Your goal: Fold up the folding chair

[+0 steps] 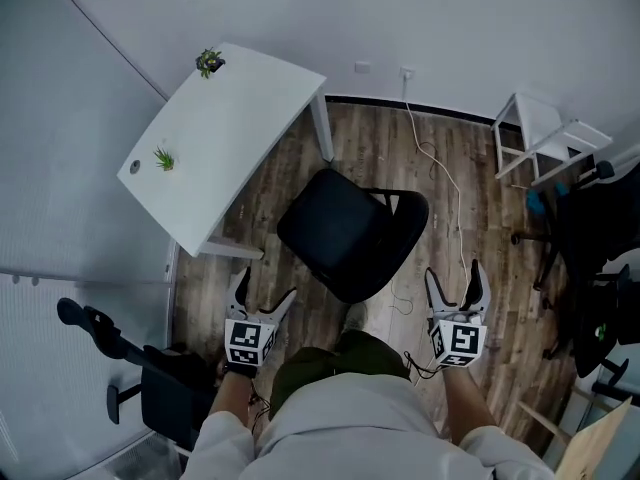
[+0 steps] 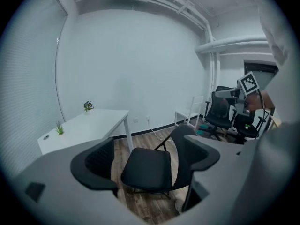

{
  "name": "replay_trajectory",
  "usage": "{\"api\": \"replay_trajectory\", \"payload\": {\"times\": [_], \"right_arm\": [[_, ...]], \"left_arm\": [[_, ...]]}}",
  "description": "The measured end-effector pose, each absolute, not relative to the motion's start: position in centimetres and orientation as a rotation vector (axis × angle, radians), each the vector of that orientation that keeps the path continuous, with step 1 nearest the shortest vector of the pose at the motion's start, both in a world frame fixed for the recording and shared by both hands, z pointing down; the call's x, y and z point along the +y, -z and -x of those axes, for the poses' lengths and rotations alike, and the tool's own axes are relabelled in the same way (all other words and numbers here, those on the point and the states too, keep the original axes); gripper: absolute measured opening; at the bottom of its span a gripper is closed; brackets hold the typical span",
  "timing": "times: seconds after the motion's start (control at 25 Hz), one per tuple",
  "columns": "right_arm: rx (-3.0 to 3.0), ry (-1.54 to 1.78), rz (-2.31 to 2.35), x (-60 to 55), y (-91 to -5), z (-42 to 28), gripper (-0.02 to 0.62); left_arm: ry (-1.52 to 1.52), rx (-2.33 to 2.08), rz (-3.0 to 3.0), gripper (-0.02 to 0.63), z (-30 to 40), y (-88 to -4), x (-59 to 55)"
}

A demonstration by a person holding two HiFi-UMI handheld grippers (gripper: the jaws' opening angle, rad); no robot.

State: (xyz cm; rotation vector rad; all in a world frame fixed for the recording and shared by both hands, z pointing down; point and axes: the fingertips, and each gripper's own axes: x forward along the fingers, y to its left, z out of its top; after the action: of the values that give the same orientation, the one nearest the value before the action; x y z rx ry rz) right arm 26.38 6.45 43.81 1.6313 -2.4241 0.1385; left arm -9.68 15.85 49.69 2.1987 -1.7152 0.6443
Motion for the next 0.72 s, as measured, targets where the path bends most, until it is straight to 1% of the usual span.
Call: {"api": "replay_trajectory", "payload": {"times": [0.36, 0.72], "right_arm": [[-2.272, -0.261, -1.702, 3.9, -46.9, -26.1, 0.419], [-2.111, -0.402, -1.786, 1.1, -51.0, -24.4, 0.419]], "left_arm": [[-0.747, -1.506, -2.184, 0.460, 13.7, -57.9, 9.4], [-0.829, -1.250, -2.201, 0.460, 16.5, -66.3, 3.0]]}}
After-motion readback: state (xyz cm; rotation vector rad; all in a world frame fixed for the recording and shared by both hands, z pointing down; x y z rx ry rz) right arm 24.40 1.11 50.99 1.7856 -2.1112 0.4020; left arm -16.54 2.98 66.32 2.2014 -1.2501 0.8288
